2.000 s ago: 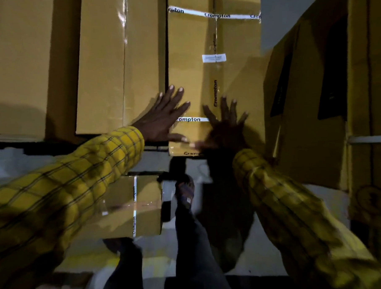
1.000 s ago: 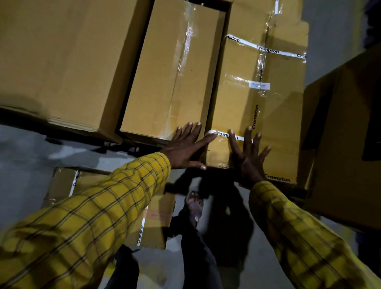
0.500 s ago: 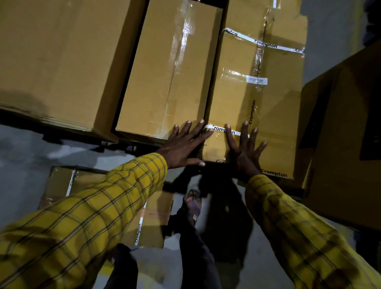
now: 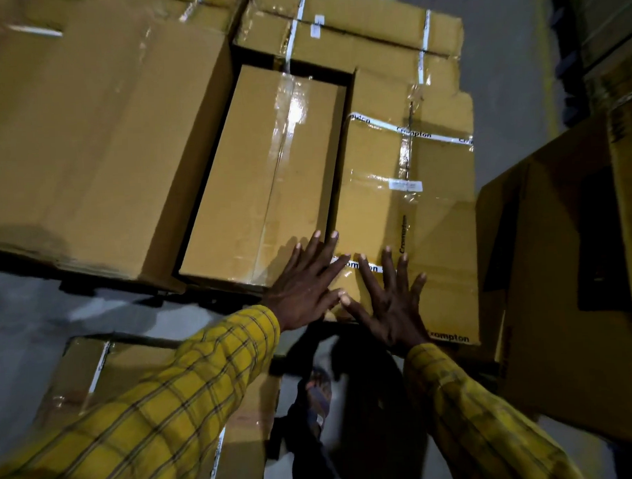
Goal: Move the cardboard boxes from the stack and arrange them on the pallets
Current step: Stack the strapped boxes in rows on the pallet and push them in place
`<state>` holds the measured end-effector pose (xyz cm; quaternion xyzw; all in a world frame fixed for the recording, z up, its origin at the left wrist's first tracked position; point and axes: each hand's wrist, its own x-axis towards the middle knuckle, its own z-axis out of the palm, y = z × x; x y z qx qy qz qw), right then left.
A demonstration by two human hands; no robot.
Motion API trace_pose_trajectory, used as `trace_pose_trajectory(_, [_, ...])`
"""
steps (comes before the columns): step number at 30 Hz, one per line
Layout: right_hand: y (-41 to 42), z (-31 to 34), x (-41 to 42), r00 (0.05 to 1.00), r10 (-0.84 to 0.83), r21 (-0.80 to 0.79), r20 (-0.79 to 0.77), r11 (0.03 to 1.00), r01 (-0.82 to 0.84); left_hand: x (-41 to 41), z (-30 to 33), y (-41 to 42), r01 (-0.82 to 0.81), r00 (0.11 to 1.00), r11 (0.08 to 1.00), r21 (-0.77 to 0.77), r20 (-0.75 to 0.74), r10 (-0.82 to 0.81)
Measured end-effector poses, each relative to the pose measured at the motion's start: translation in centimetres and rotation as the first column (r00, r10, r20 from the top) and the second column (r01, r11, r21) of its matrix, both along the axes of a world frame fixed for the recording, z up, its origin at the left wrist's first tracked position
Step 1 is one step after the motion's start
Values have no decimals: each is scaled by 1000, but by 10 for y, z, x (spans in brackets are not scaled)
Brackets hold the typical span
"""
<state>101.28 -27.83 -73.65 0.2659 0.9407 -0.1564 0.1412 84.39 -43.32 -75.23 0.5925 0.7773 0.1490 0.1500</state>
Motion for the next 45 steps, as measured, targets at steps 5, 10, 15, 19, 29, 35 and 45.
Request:
trace_pose_trajectory(5, [-14,-12,-10,997,-71,100,-39,992,75,-8,-6,29,-18,998,998,-60,-54,14])
trace_pose_trajectory(10, [-18,-18,-9,994,-77,168,-75,982,89,-6,-11,29,-14,994,996,-93,-113,4])
trace_pose_trajectory(15, [-18,-18,-11,991,-70,176,-118,980,90,-8,-8,28,-16,988,999,-48,-156,9])
trace_pose_trajectory(19, [-21,-23,-9,992,-71,208,-108,974,93,-4,-14,20,10,986,999,-38,-163,-16])
trace_pose_trajectory(29, [-28,-23,-19,990,-64,112,-129,991,79,-11,-21,8,-7,993,999,-46,-121,2])
trace_pose_trajectory(35, [-40,-17,-35,990,-24,145,-142,988,44,-54,9,-33,-97,977,995,28,-186,100])
trace_pose_trajectory(45, [-71,-33,-88,985,-80,148,-155,984,103,-195,21,-180,-478,859,865,-151,-285,425])
